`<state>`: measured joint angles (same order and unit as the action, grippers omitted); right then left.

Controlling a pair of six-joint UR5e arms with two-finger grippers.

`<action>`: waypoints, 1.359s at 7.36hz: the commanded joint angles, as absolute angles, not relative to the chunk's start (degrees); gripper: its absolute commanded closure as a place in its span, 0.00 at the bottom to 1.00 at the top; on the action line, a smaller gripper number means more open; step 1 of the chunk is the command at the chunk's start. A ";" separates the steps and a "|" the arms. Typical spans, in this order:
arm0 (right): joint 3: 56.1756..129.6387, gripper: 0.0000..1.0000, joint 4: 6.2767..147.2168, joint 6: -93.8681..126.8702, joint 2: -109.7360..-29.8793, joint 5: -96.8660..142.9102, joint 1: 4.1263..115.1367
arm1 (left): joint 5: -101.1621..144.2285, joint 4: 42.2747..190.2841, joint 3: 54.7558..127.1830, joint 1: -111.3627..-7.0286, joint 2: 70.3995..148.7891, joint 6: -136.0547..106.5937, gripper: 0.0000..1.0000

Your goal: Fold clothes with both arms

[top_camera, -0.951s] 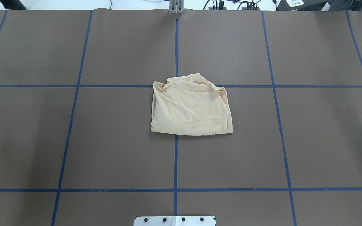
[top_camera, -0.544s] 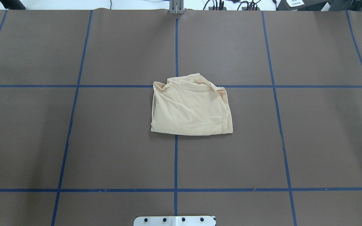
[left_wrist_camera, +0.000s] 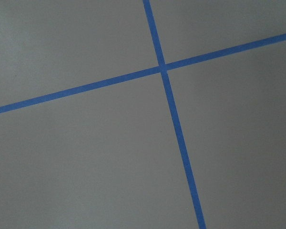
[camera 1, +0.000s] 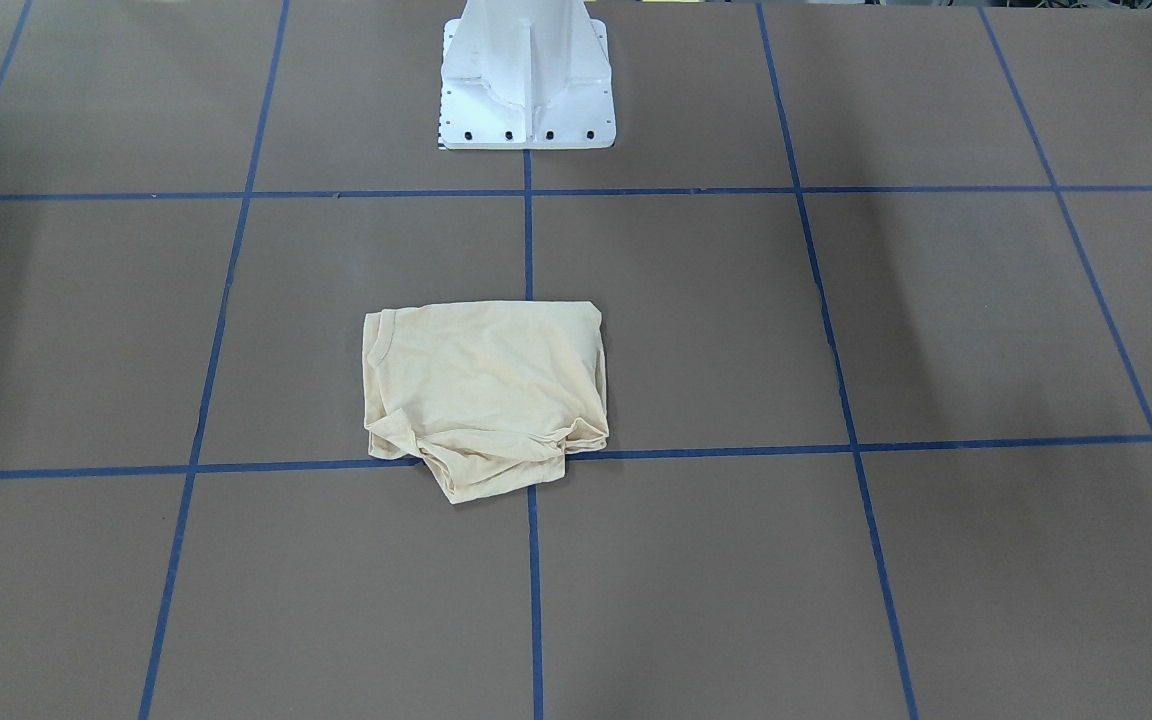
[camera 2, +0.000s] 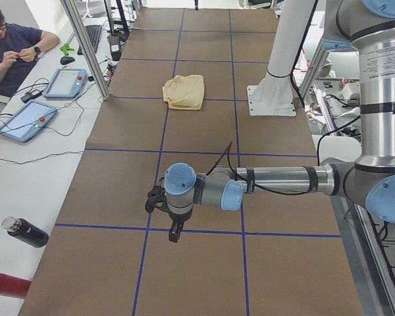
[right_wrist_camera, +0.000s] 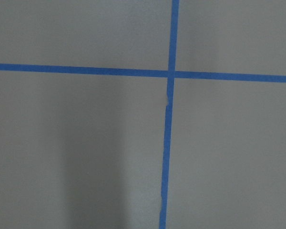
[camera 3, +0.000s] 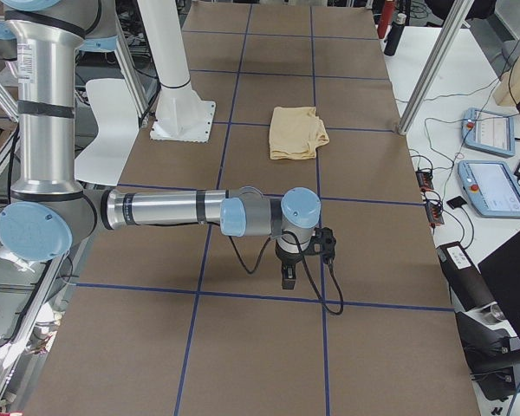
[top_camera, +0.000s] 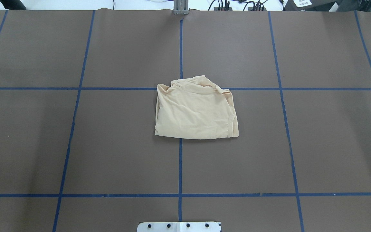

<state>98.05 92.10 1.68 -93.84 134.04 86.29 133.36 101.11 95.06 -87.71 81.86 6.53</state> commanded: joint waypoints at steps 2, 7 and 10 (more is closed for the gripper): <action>97.91 0.00 93.77 -4.13 -94.65 133.94 91.83 | 133.42 101.07 95.36 -87.71 81.74 6.50 0.00; 97.38 0.00 94.22 -4.04 -95.89 134.21 91.93 | 133.42 101.16 95.36 -87.80 81.82 6.50 0.00; 97.47 0.00 94.22 -3.96 -95.89 134.21 91.93 | 132.37 100.99 95.62 -90.25 82.35 6.42 0.00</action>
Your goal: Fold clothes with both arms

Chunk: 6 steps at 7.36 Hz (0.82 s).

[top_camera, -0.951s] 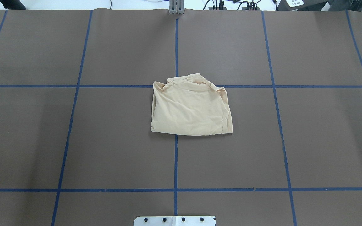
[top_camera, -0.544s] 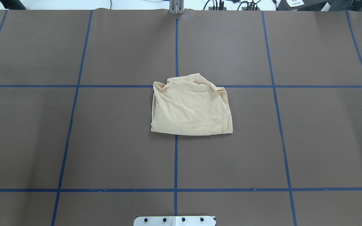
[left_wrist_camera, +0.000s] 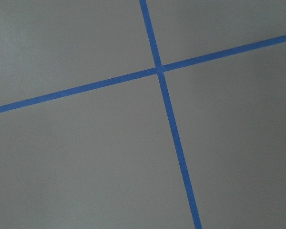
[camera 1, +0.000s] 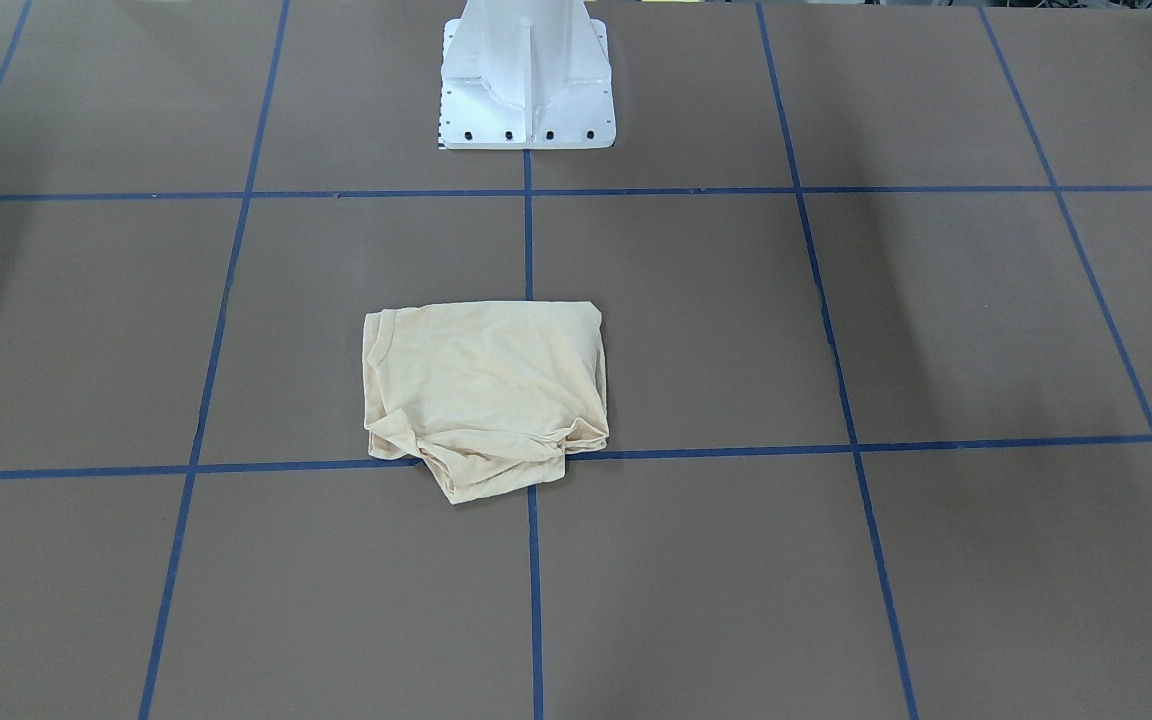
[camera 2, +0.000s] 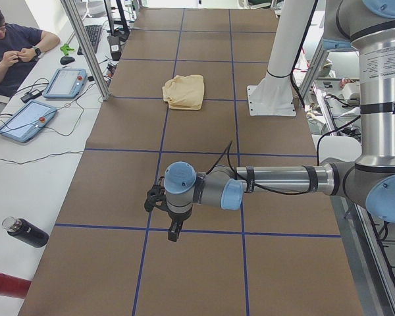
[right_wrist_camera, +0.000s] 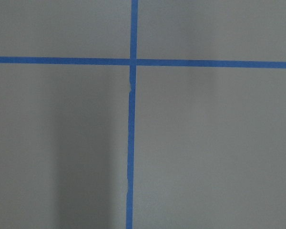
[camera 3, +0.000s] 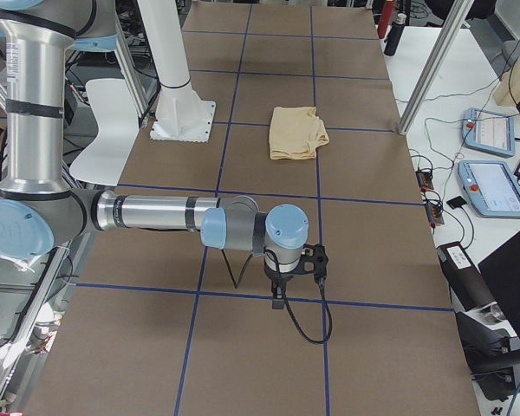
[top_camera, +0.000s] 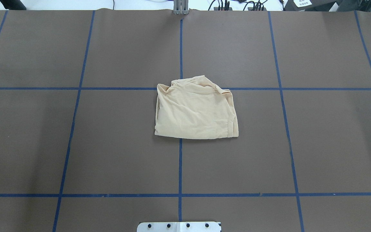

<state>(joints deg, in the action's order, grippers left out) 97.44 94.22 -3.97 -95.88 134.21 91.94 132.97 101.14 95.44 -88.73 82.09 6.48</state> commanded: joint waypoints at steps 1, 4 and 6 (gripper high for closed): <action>97.47 0.00 94.22 -3.96 -95.89 134.21 91.93 | 132.28 100.81 95.71 -90.35 82.35 6.42 0.00; 97.12 0.00 94.22 -3.96 -95.89 134.21 91.93 | 132.19 97.30 97.20 -90.35 82.70 6.33 0.00; 97.12 0.00 94.22 -3.87 -95.89 134.03 91.93 | 132.28 97.29 97.21 -90.35 82.79 6.07 0.00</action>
